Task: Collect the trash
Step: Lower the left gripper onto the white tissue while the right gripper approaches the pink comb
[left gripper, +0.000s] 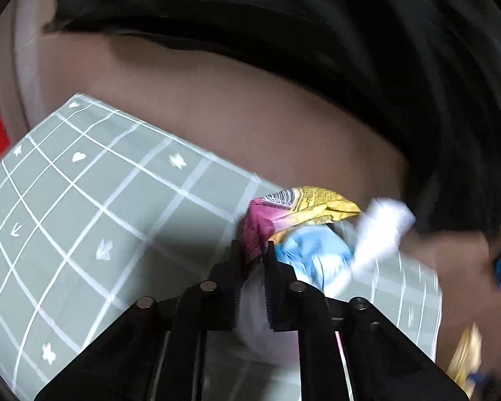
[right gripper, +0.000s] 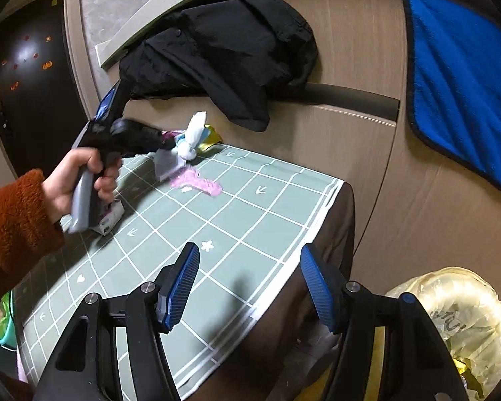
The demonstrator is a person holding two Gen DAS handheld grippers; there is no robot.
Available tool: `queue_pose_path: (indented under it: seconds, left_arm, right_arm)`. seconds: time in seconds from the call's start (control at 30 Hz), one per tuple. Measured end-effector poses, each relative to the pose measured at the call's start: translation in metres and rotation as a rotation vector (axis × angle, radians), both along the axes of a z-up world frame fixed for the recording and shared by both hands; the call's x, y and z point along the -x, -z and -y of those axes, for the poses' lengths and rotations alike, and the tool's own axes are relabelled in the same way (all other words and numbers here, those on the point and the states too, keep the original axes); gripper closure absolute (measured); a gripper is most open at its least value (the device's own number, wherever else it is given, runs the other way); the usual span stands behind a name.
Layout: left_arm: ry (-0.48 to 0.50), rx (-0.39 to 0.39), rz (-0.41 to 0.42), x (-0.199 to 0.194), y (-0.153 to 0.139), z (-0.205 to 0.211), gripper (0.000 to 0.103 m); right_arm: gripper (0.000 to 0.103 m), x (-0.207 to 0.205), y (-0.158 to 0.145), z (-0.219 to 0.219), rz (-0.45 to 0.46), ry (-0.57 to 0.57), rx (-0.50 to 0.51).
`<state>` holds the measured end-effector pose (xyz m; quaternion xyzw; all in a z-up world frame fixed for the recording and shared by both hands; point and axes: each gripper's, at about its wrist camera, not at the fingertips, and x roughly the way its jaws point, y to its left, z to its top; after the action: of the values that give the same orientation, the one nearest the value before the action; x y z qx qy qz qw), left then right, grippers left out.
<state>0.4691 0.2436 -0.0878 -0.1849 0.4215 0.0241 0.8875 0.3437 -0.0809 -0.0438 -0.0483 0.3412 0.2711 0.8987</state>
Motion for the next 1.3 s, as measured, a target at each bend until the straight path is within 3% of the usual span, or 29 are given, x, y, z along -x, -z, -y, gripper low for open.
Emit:
queue_pose_path:
  seconds: [0.17,0.27,0.4,0.5,0.57,0.67,0.8,0.9,1.0,1.17,1.3]
  left_arm:
    - [0.119,-0.002,-0.051,0.070,-0.003,0.028,0.093]
    - [0.159,-0.022,-0.057,0.116,-0.006,0.043,0.093]
    - [0.171,0.014,-0.053,0.173,-0.009,0.048,0.092]
    - [0.171,0.032,-0.023,0.204,-0.018,0.041,0.079]
    - [0.156,0.031,0.013,0.220,-0.025,0.036,0.064]
    - [0.124,0.010,0.069,0.241,-0.037,0.026,0.062]
    - [0.093,-0.015,0.123,0.259,-0.047,0.016,0.062]
    - [0.129,0.023,0.125,0.266,-0.046,0.019,0.061]
    - [0.178,0.009,0.123,0.268,-0.043,0.032,0.061]
    - [0.281,-0.050,0.156,0.265,-0.047,0.063,0.061]
    - [0.299,-0.058,0.168,0.253,-0.049,0.074,0.061]
  right_arm:
    - [0.043,0.005,-0.002,-0.002,0.000,-0.015,-0.025]
    - [0.043,0.008,0.000,-0.011,-0.011,-0.041,-0.034]
    - [0.043,0.015,0.005,-0.035,-0.035,-0.110,-0.032]
    - [0.043,0.019,0.007,-0.052,-0.042,-0.148,-0.033]
    - [0.043,0.018,0.008,-0.062,-0.038,-0.151,-0.028]
    - [0.043,0.008,0.012,-0.075,-0.046,-0.144,-0.014]
    - [0.043,-0.014,0.021,-0.097,-0.040,-0.143,0.047]
    - [0.043,-0.034,0.031,-0.119,-0.062,-0.180,0.075]
    - [0.044,-0.045,0.040,-0.130,-0.116,-0.212,0.080]
    - [0.062,-0.028,0.041,-0.120,-0.164,-0.245,0.080]
    - [0.062,0.002,0.045,-0.096,-0.180,-0.250,0.092]
